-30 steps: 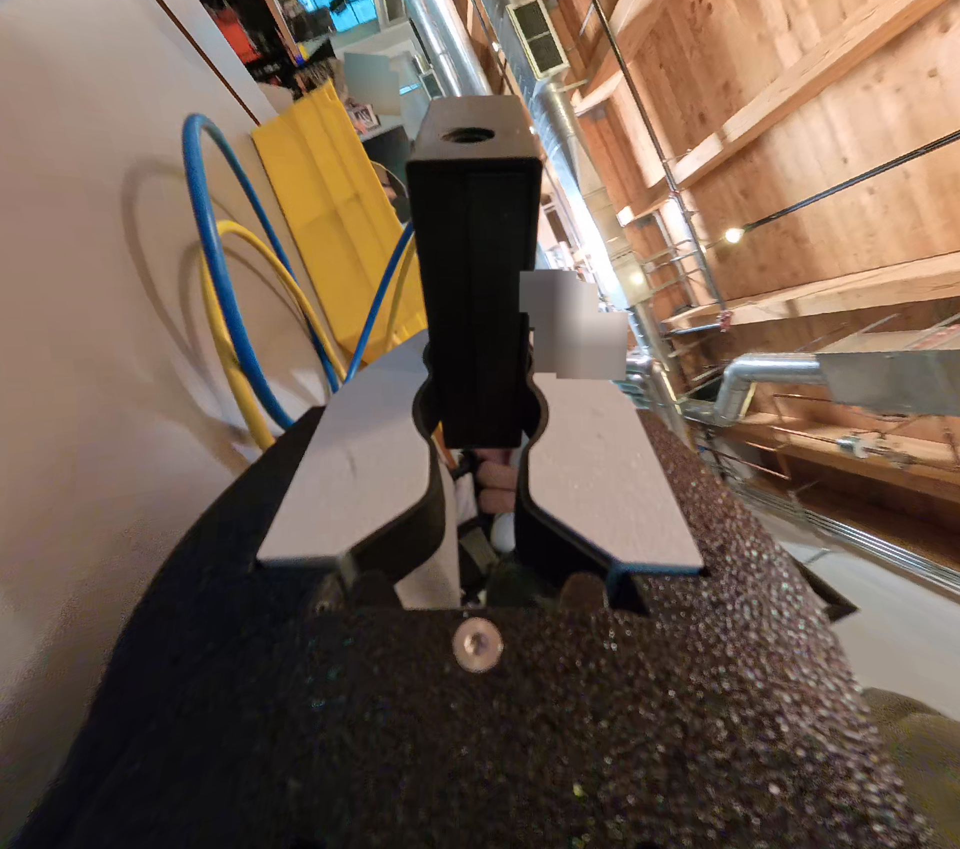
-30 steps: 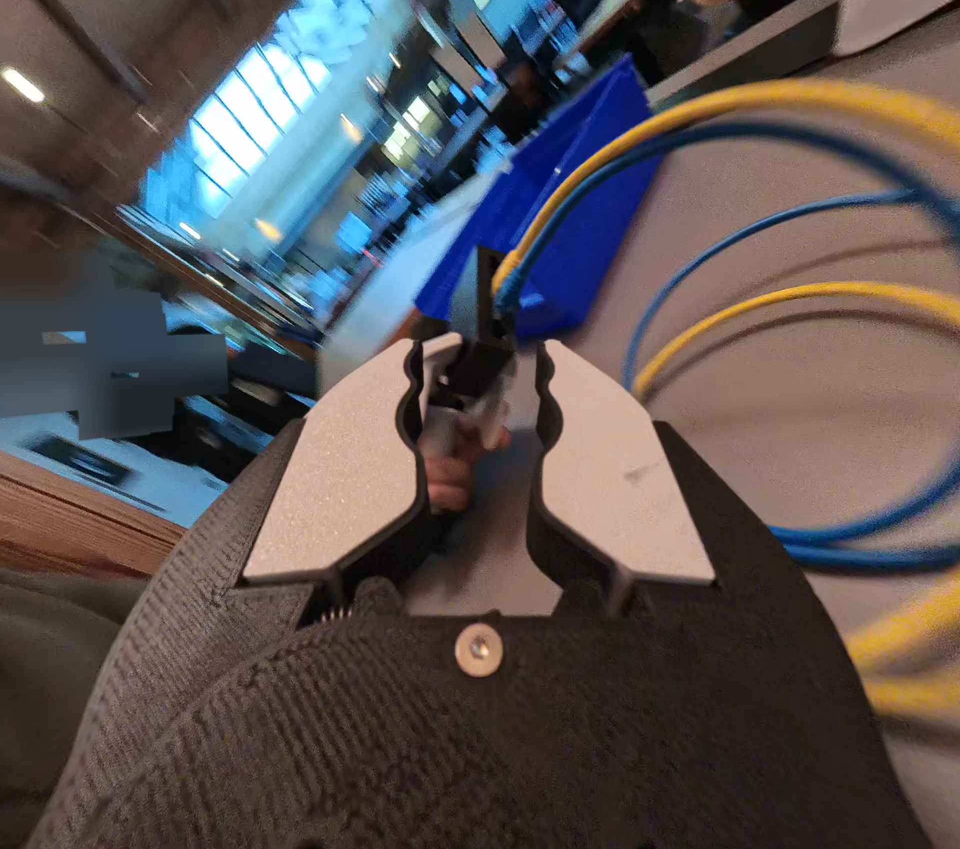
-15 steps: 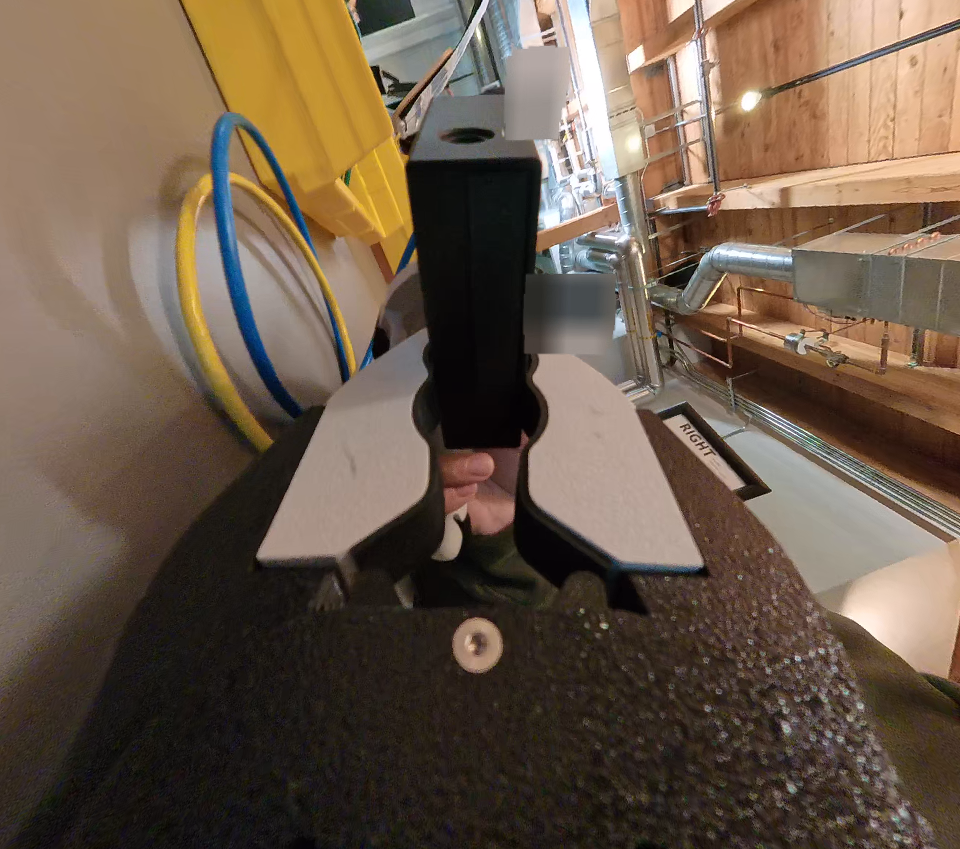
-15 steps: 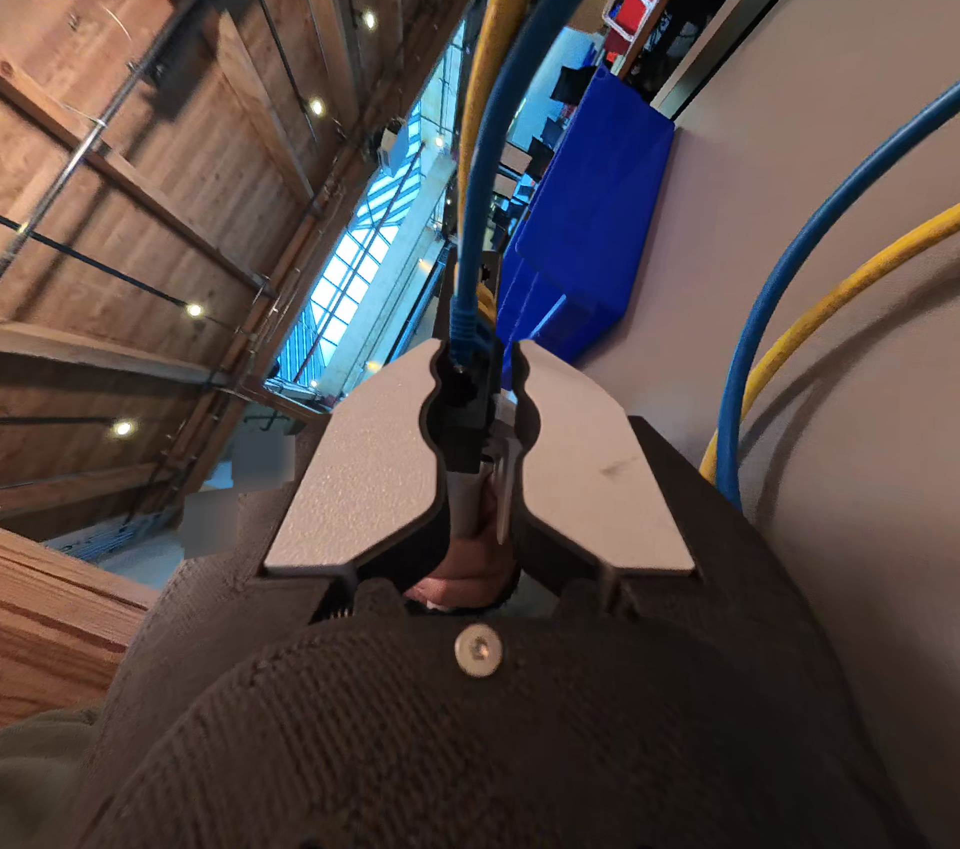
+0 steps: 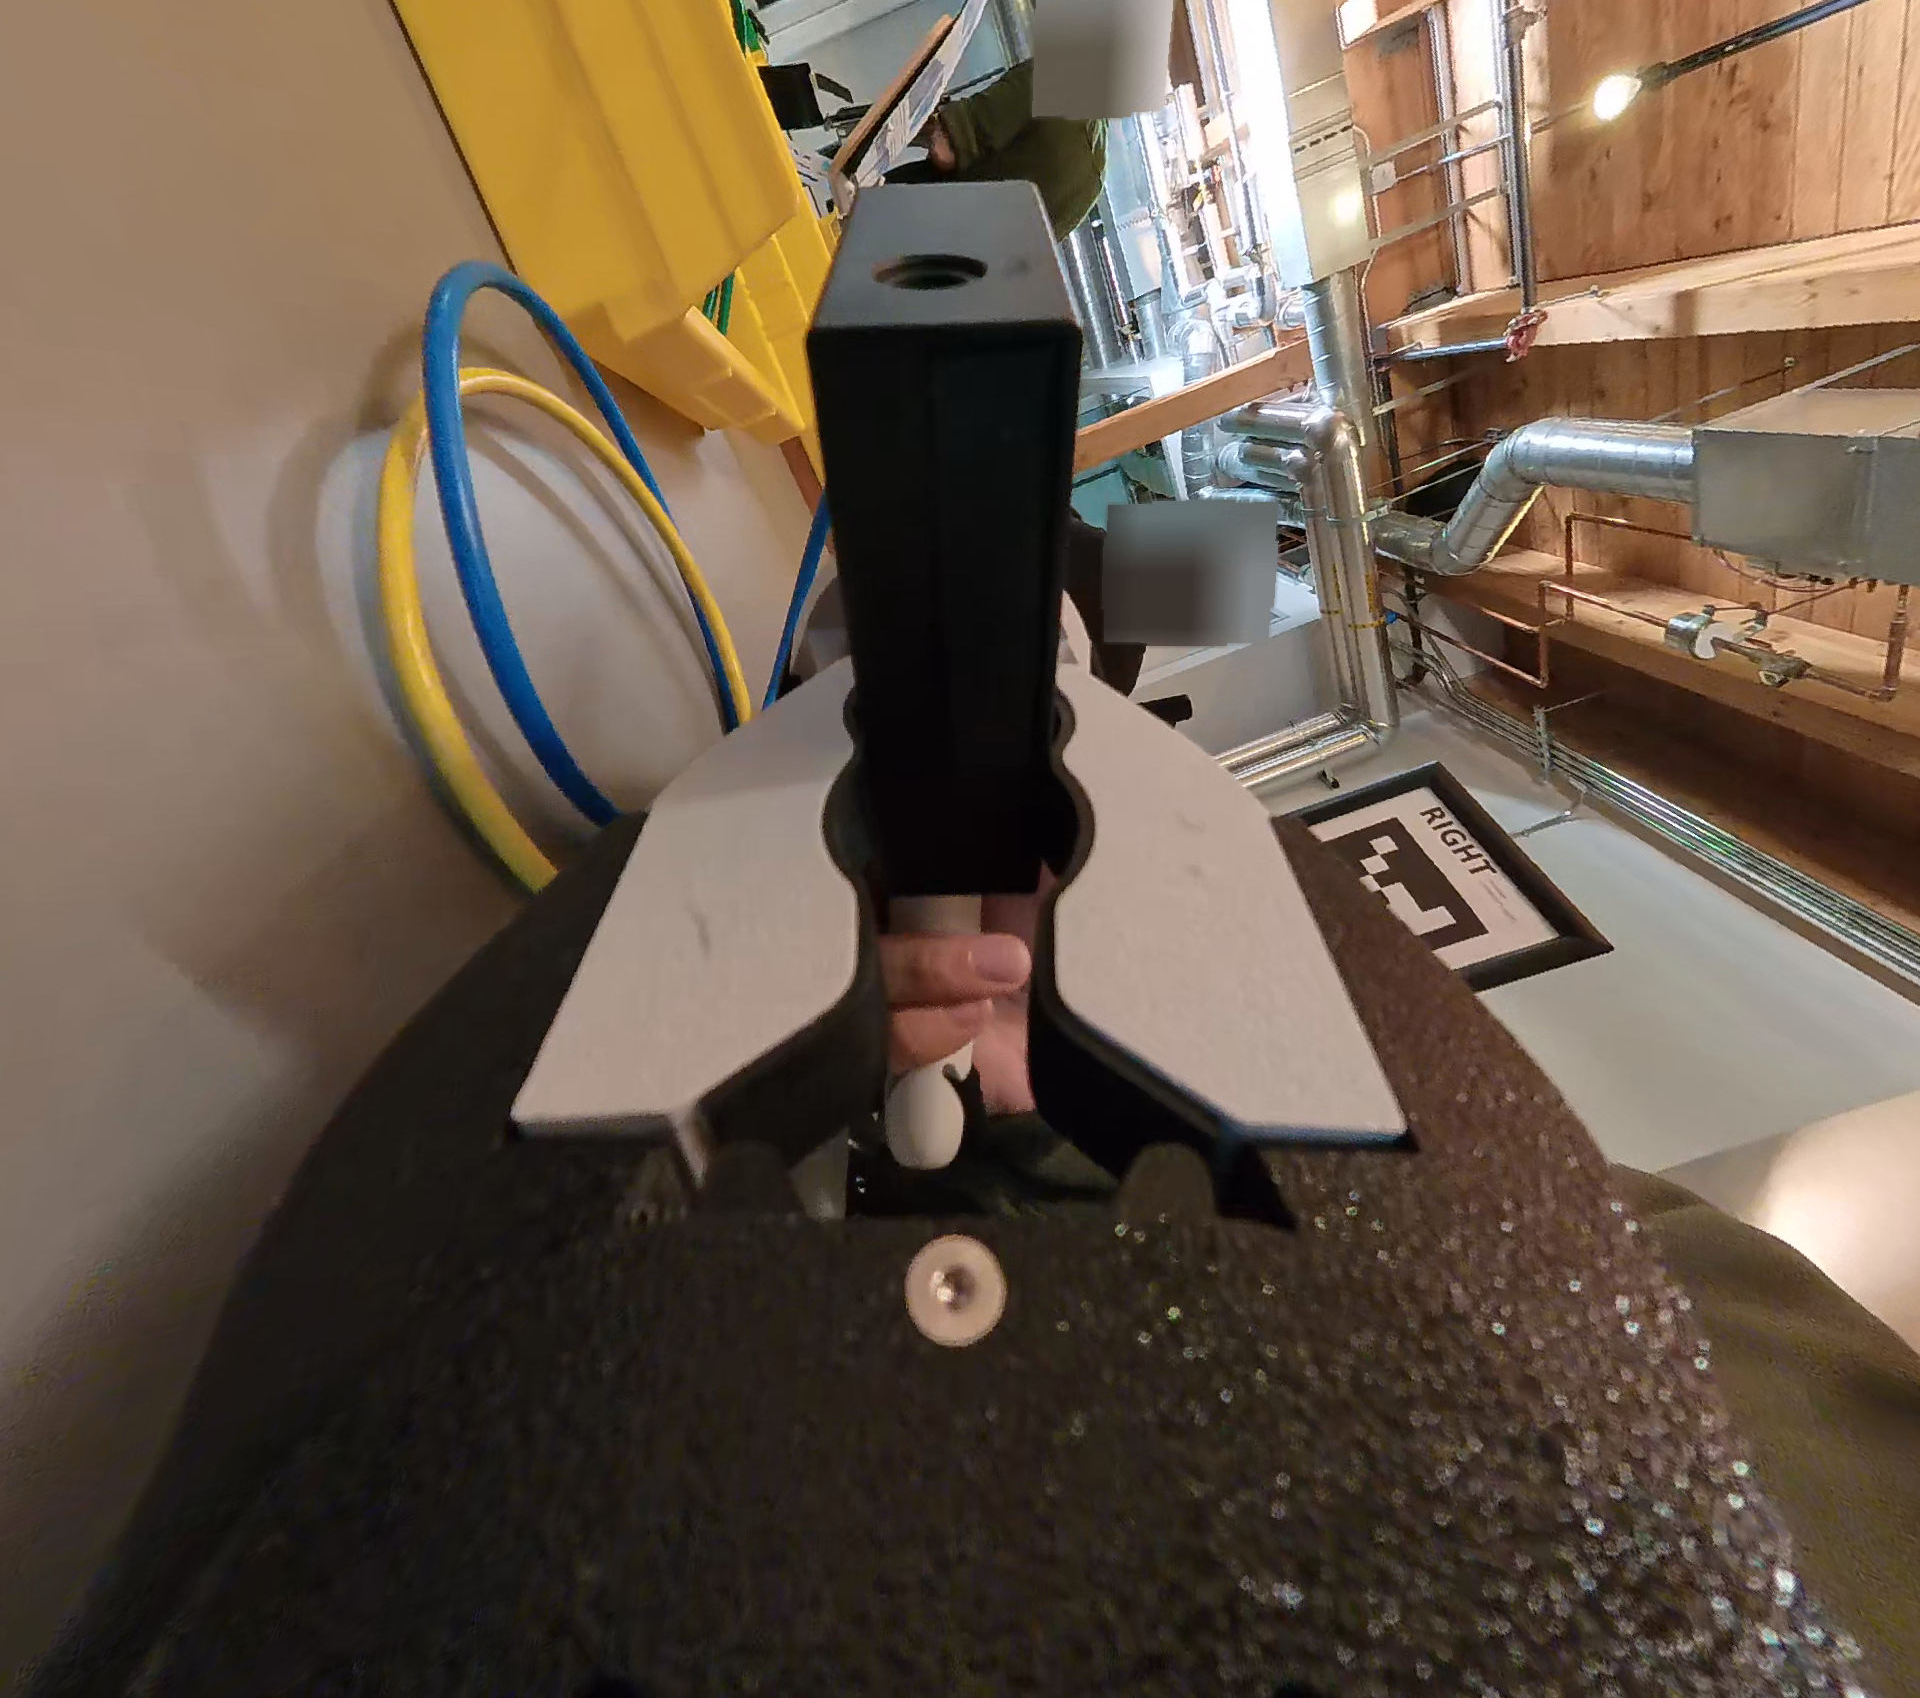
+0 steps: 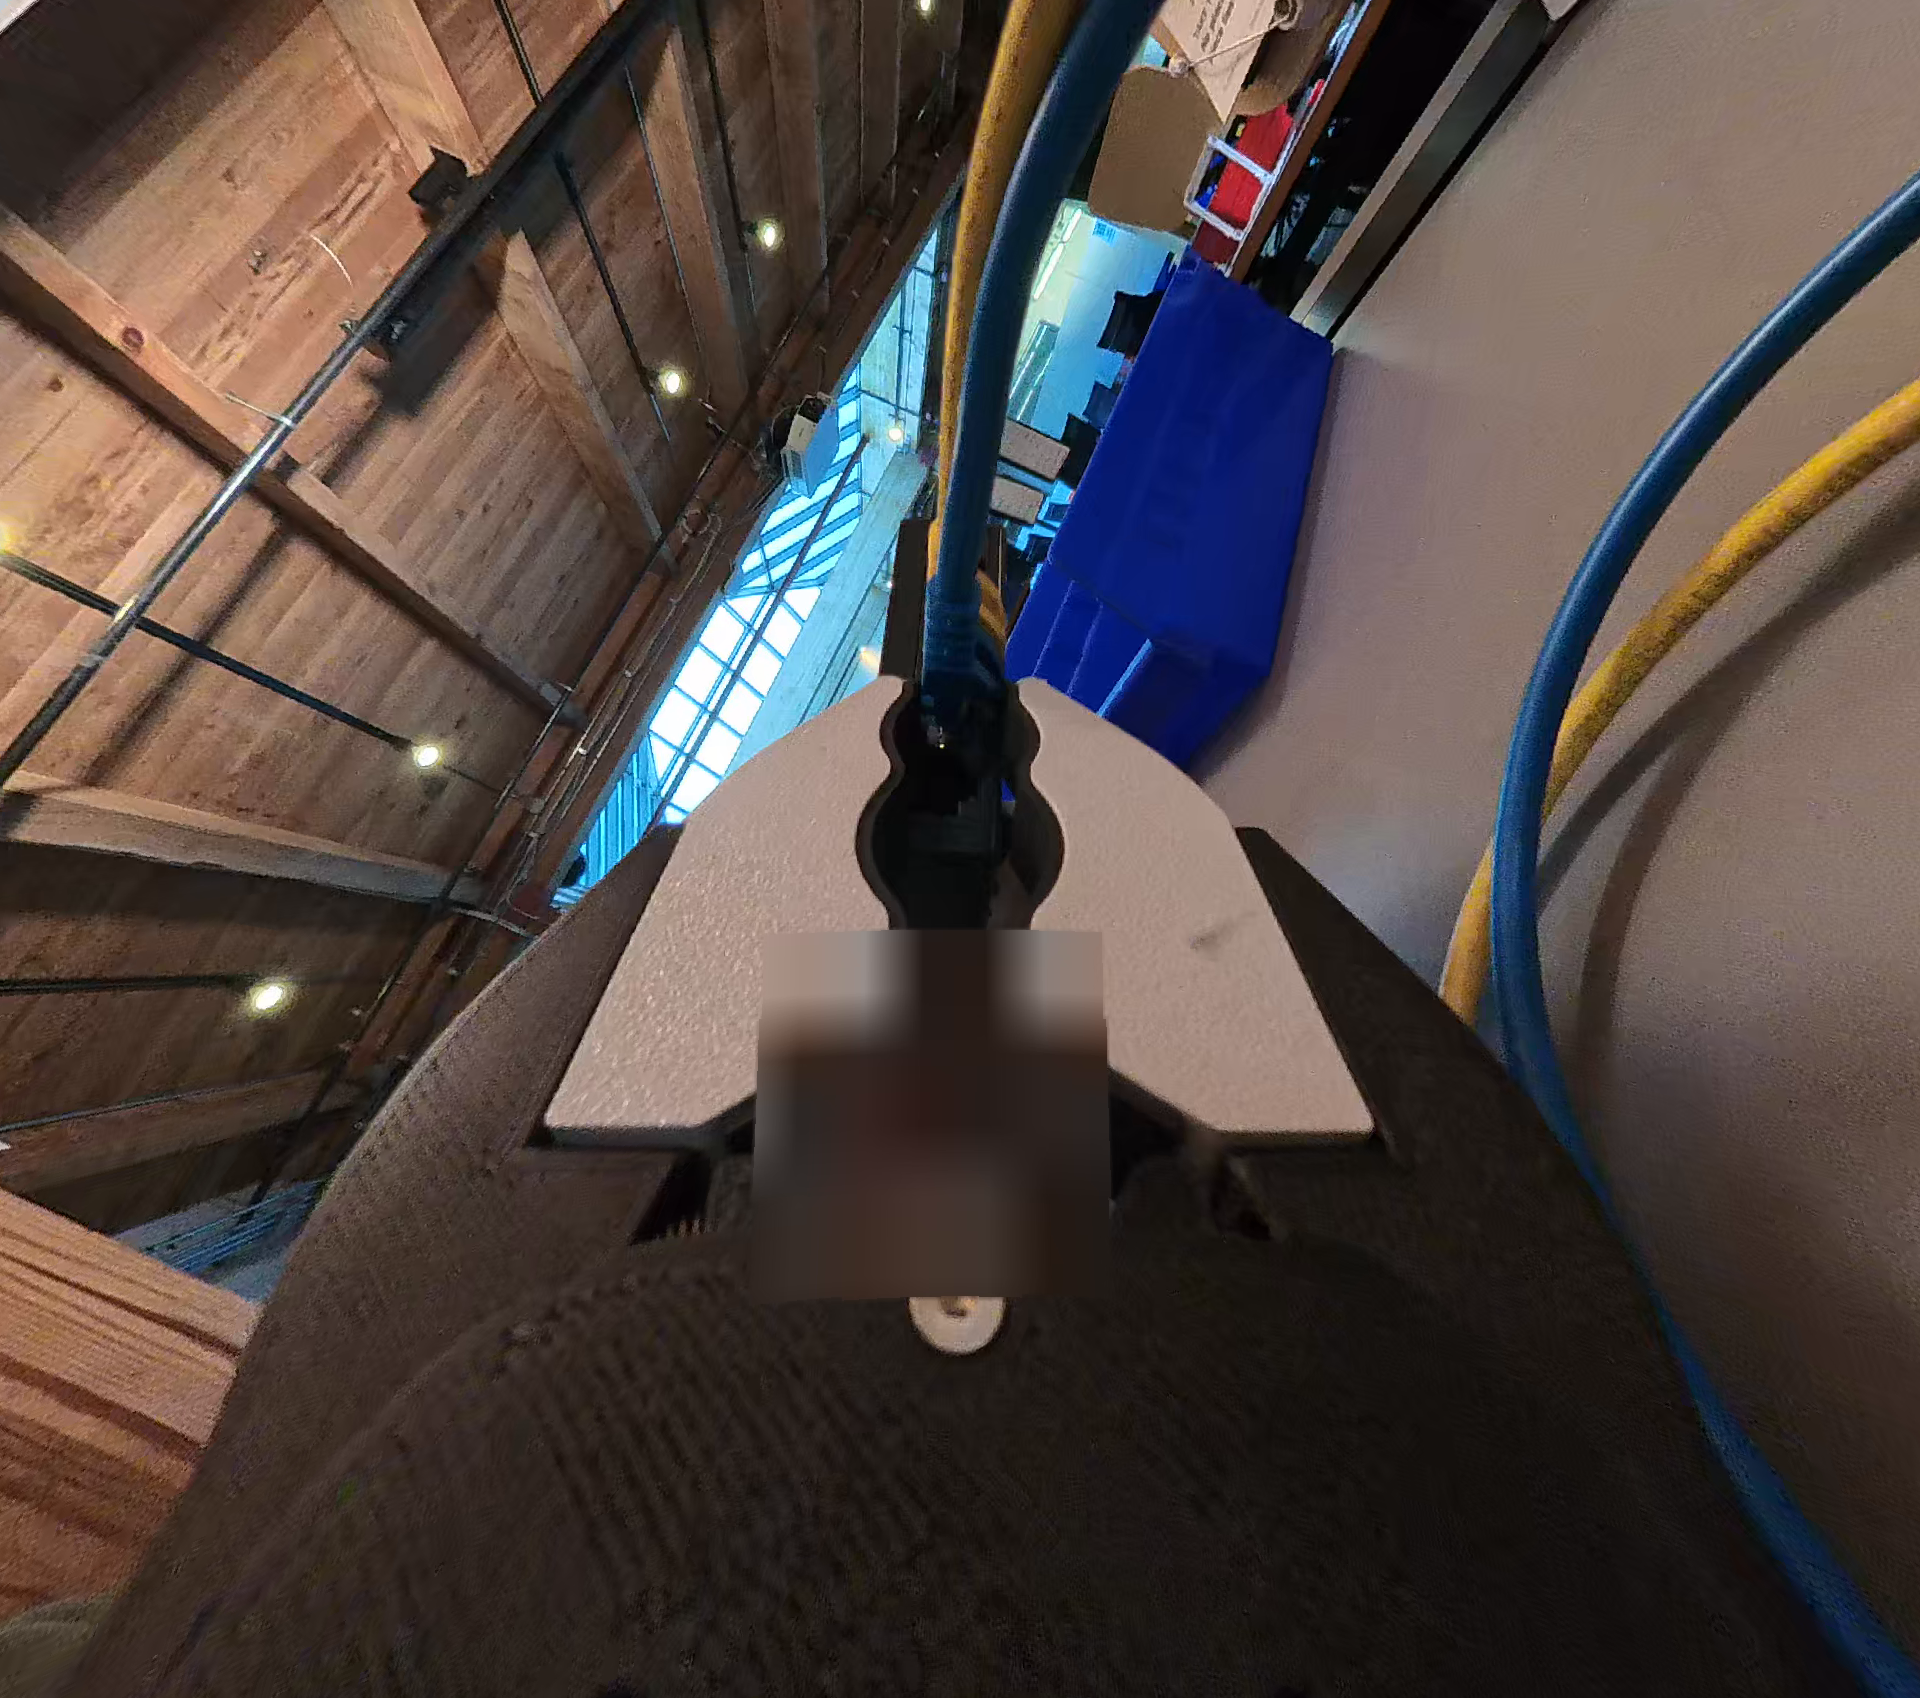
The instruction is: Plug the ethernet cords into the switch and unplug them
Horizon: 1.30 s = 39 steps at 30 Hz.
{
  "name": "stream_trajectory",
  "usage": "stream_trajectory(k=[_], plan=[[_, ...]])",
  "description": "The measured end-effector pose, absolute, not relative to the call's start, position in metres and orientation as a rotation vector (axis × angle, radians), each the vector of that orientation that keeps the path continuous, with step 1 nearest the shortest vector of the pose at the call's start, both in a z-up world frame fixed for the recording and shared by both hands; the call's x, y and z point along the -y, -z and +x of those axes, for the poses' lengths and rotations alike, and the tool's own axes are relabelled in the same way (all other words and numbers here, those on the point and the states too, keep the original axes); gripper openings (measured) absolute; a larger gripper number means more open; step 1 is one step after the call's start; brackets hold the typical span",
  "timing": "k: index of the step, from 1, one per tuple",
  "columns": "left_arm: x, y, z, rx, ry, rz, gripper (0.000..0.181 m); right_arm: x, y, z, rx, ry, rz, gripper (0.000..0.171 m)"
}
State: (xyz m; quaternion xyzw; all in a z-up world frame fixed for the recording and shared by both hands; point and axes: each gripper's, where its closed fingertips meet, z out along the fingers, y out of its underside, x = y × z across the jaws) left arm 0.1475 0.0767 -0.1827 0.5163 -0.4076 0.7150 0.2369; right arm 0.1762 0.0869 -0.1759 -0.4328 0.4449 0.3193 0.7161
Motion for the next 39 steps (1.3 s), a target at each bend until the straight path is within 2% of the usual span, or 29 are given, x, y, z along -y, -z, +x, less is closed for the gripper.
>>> stream_trajectory(k=[16,33,39], plan=[[-0.080,0.189,0.151,1.144,-1.981,1.451,0.027,-0.090,0.183,0.178,-0.985,-0.658,-1.038,0.014],[-0.079,0.185,0.159,0.869,-2.084,1.365,0.028,-0.092,0.180,0.185,-0.874,-0.511,-1.224,0.014],[-0.078,0.187,0.160,0.970,-2.138,1.370,0.027,-0.092,0.180,0.184,-0.832,-0.518,-1.259,0.014]])
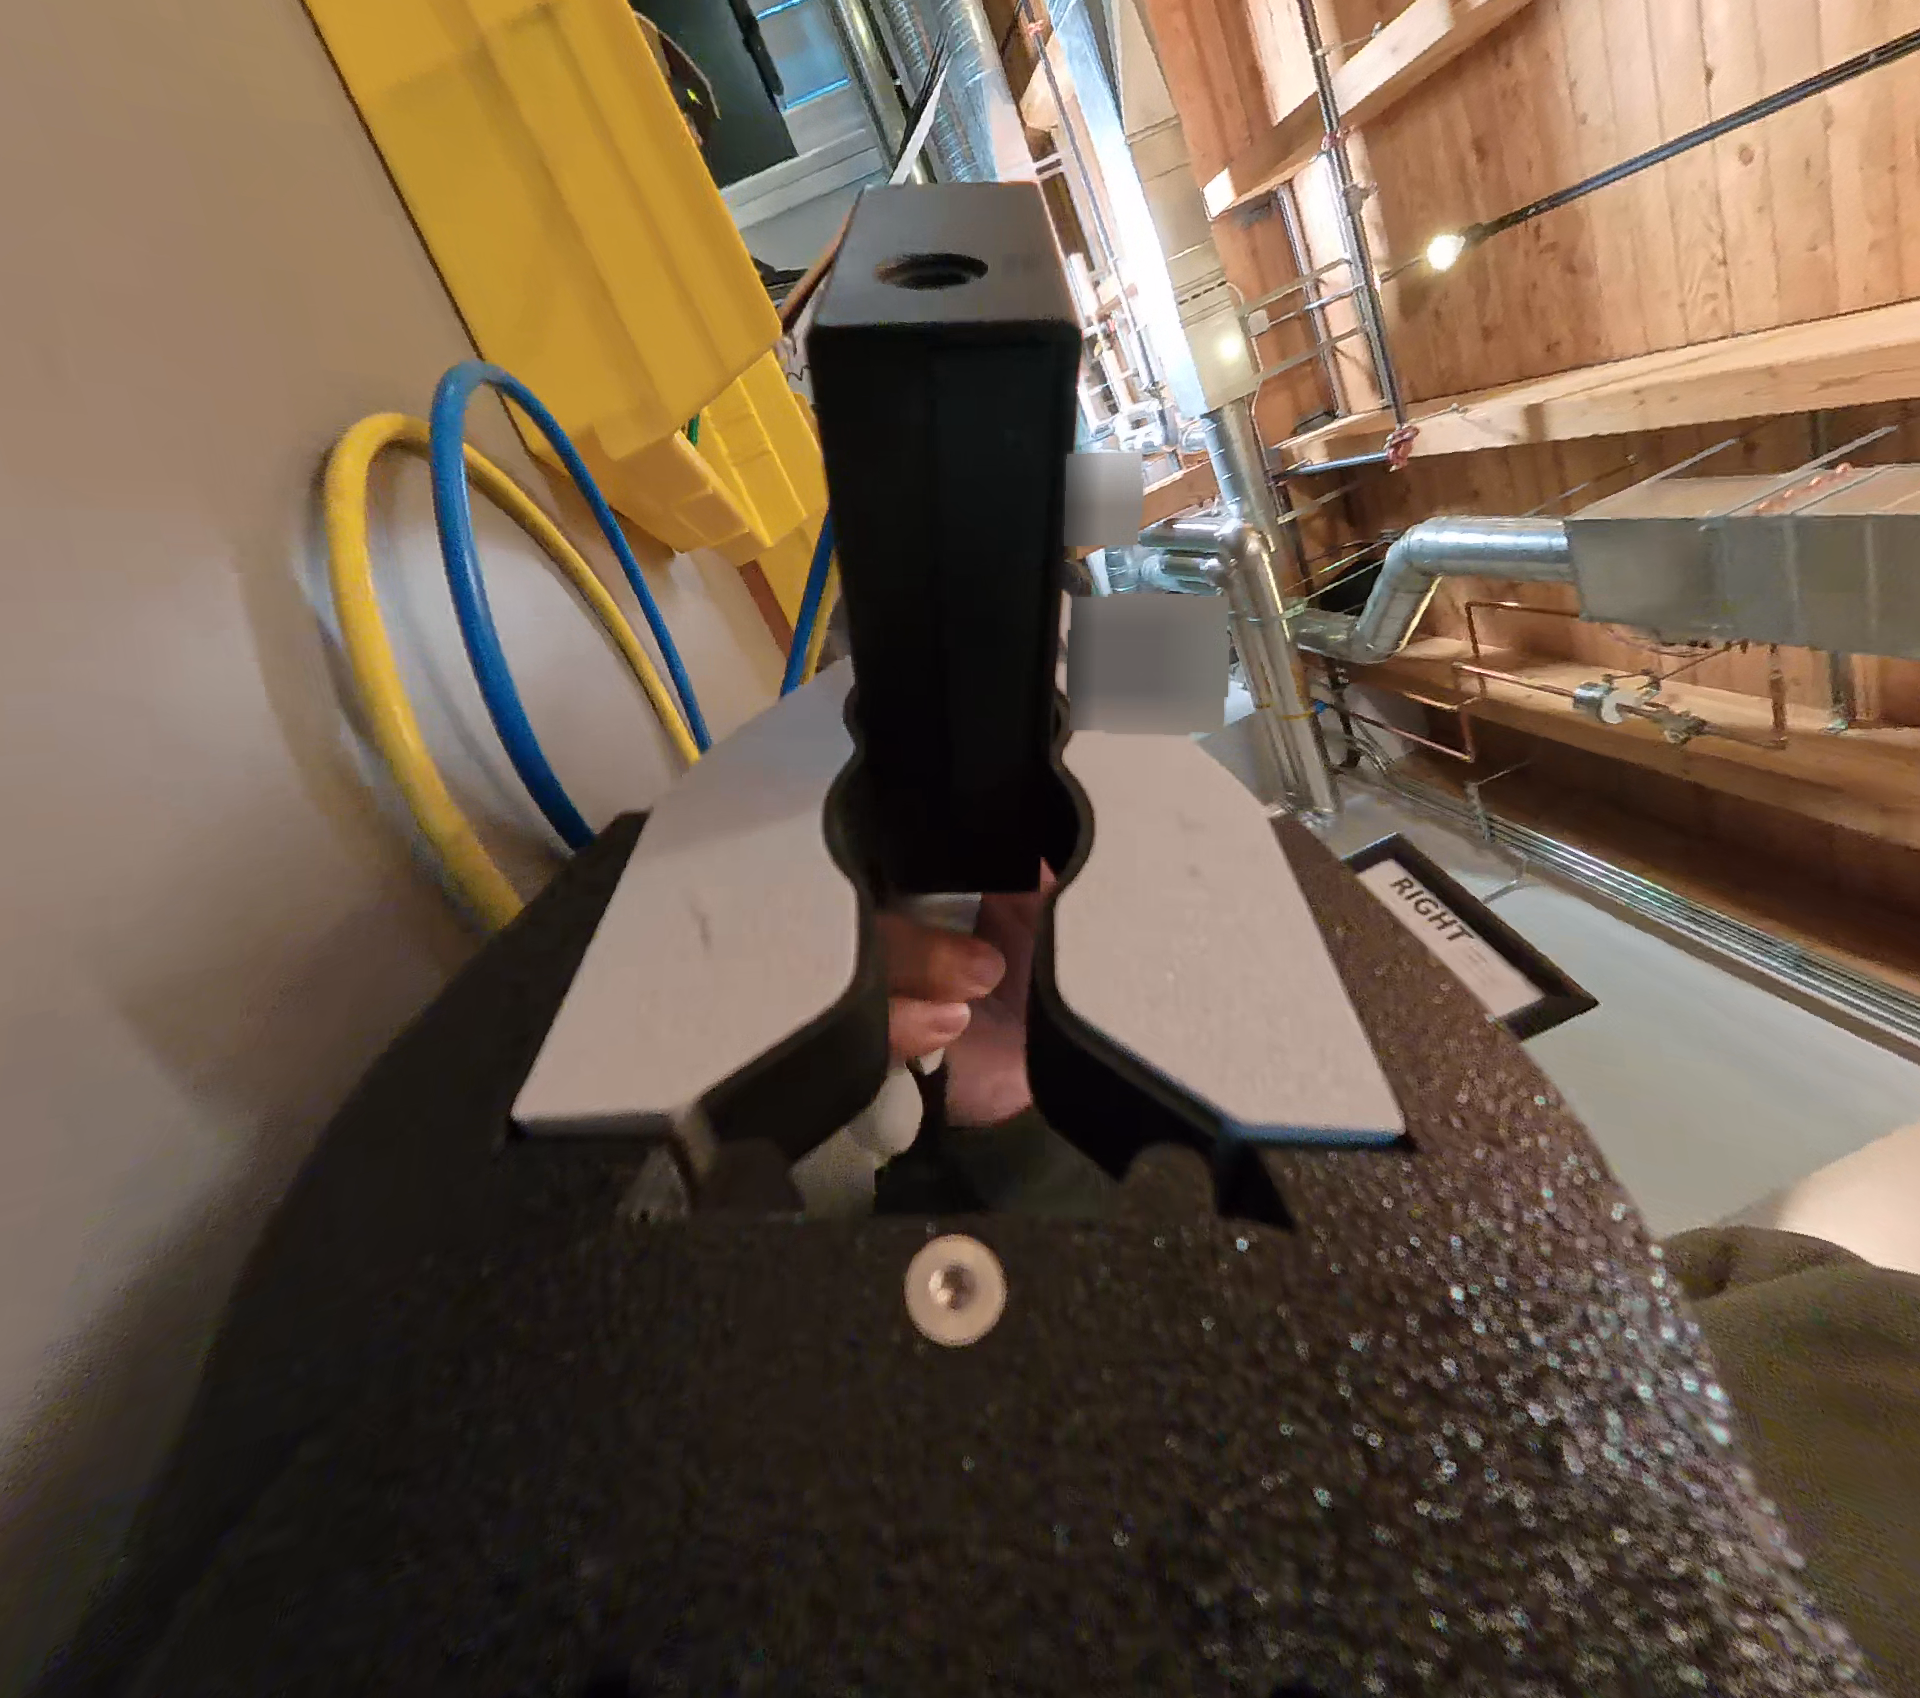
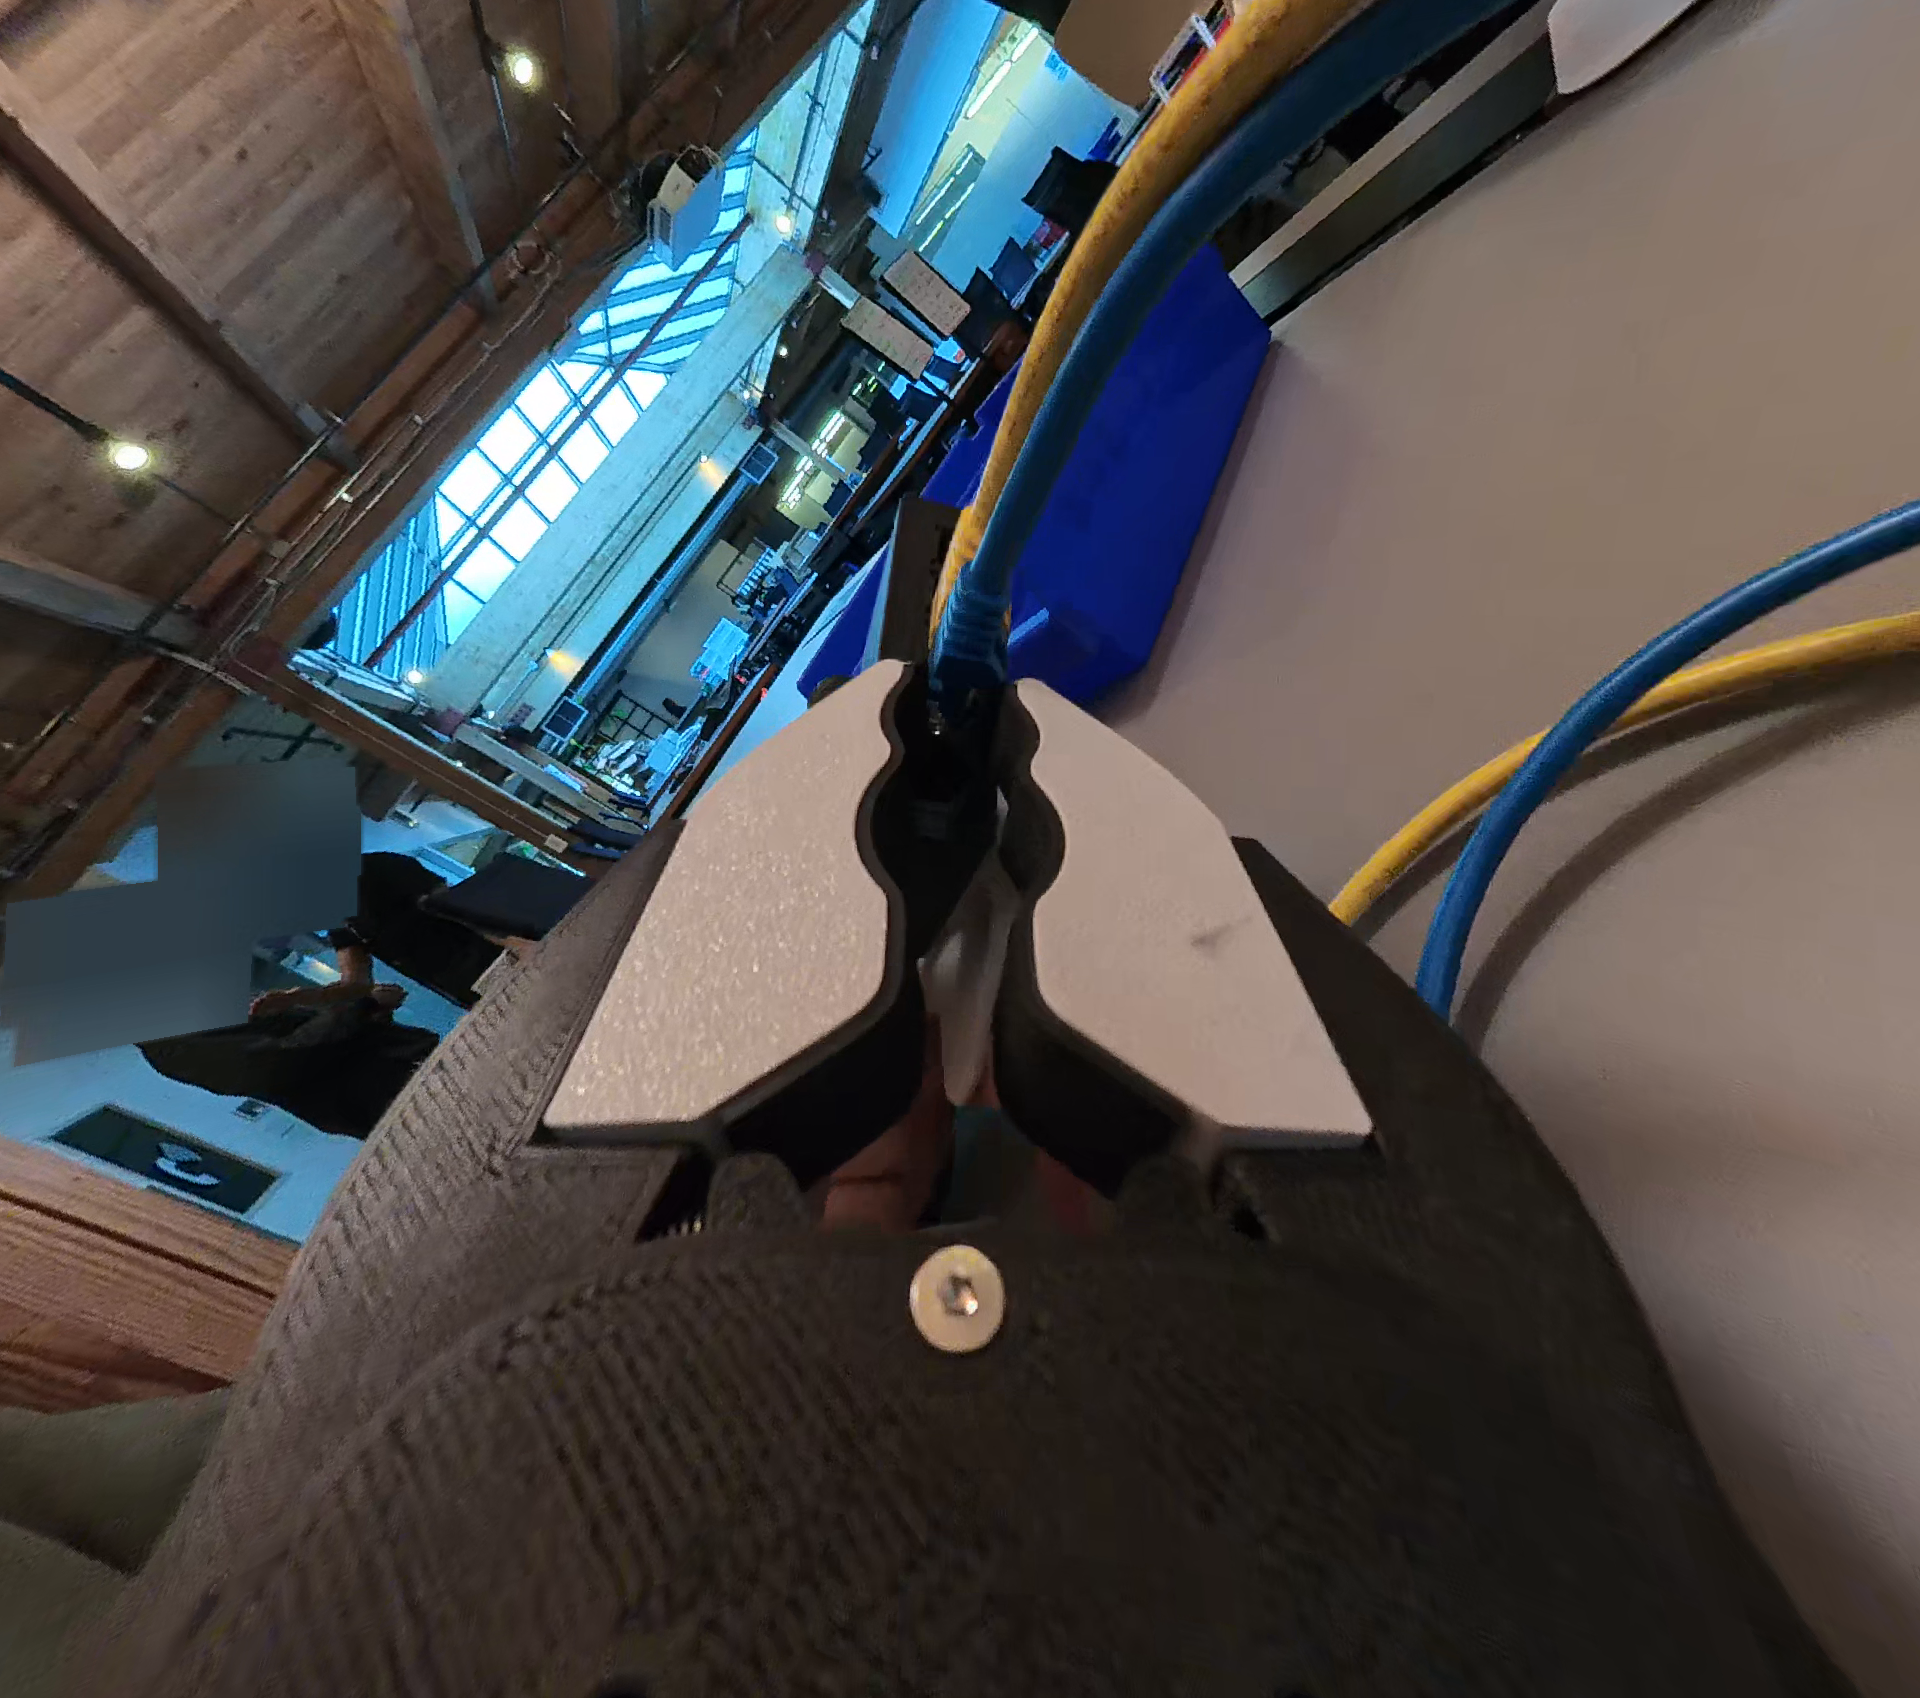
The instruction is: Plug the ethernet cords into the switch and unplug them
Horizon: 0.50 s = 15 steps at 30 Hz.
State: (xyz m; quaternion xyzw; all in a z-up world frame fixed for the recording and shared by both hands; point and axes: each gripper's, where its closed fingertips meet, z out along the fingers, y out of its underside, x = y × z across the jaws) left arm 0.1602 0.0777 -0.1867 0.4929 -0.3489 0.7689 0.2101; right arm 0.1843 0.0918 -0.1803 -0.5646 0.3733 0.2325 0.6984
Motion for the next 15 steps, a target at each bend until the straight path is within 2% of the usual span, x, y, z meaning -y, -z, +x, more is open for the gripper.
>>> stream_trajectory(k=[7,12,15], plan=[[-0.079,0.186,0.161,0.812,-2.127,1.331,0.028,-0.095,0.182,0.186,-0.799,-0.506,-1.330,0.014],[-0.081,0.180,0.159,1.130,-2.280,1.328,0.027,-0.094,0.169,0.180,-0.753,-0.532,-1.300,0.014],[-0.082,0.176,0.159,0.982,-2.234,1.302,0.027,-0.096,0.168,0.181,-0.738,-0.488,-1.338,0.013]])
